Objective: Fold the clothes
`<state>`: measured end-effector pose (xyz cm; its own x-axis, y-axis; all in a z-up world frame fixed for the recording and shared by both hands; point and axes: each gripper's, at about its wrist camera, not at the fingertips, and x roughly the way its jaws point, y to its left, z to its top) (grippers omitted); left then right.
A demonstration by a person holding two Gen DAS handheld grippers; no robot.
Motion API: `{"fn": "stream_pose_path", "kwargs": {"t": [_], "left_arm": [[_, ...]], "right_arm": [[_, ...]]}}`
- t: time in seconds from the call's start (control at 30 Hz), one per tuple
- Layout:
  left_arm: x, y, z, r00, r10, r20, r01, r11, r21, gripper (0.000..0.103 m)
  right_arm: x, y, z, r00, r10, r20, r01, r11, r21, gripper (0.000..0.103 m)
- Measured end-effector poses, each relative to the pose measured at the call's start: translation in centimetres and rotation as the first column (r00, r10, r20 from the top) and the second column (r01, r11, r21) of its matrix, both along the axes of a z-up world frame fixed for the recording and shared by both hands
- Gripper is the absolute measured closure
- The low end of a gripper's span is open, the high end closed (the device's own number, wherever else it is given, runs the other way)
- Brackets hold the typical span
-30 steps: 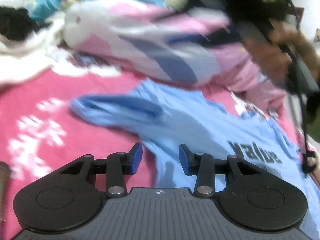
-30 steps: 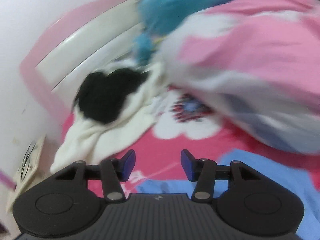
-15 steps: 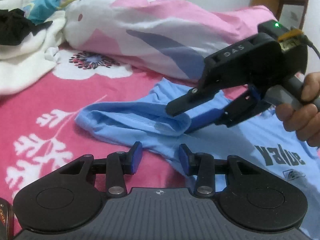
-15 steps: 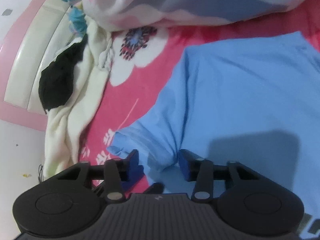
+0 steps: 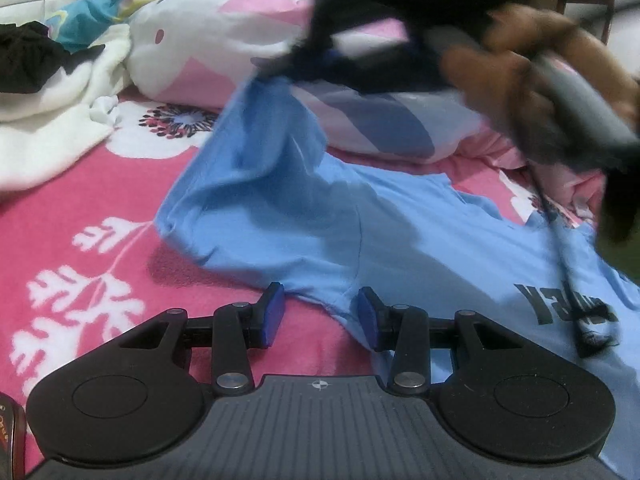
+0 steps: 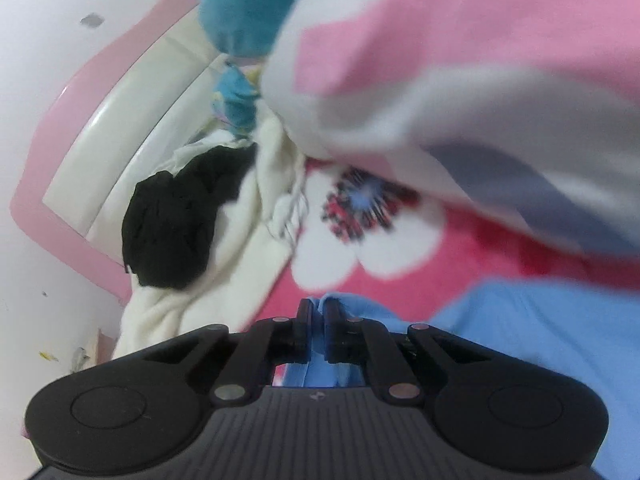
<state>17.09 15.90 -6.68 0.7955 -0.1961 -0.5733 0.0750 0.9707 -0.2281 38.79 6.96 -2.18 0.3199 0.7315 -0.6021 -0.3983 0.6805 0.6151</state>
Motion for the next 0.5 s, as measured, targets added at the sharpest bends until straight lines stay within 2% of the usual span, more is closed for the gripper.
{"fn": "stream_pose_path", "kwargs": {"t": [0.13, 0.27, 0.33, 0.43, 0.5], "left_arm": [[0.0, 0.0, 0.0, 1.000, 0.001, -0.002, -0.001, 1.000, 0.004, 0.063], [0.0, -0.1, -0.1, 1.000, 0.000, -0.002, 0.000, 1.000, 0.011, 0.063], [0.0, -0.2, -0.1, 1.000, 0.000, -0.002, 0.000, 1.000, 0.014, 0.063], [0.0, -0.1, -0.2, 1.000, 0.000, -0.002, 0.000, 1.000, 0.010, 0.063], [0.0, 0.0, -0.2, 1.000, 0.000, -0.002, 0.000, 1.000, 0.005, 0.063]], "right_arm": [[2.3, 3.2, -1.3, 0.999, 0.029, 0.039, -0.026, 0.997, -0.066, 0.098], [3.9, 5.7, -4.3, 0.997, 0.066, 0.042, -0.060, 0.991, -0.123, 0.097], [4.2, 5.8, -5.0, 0.997, 0.061, 0.046, -0.056, 0.993, -0.102, 0.095], [4.6, 5.5, -5.5, 0.998, 0.042, 0.048, -0.040, 0.998, -0.048, 0.085], [4.9, 5.3, -5.9, 0.998, 0.030, 0.048, -0.030, 0.999, -0.011, 0.068]]}}
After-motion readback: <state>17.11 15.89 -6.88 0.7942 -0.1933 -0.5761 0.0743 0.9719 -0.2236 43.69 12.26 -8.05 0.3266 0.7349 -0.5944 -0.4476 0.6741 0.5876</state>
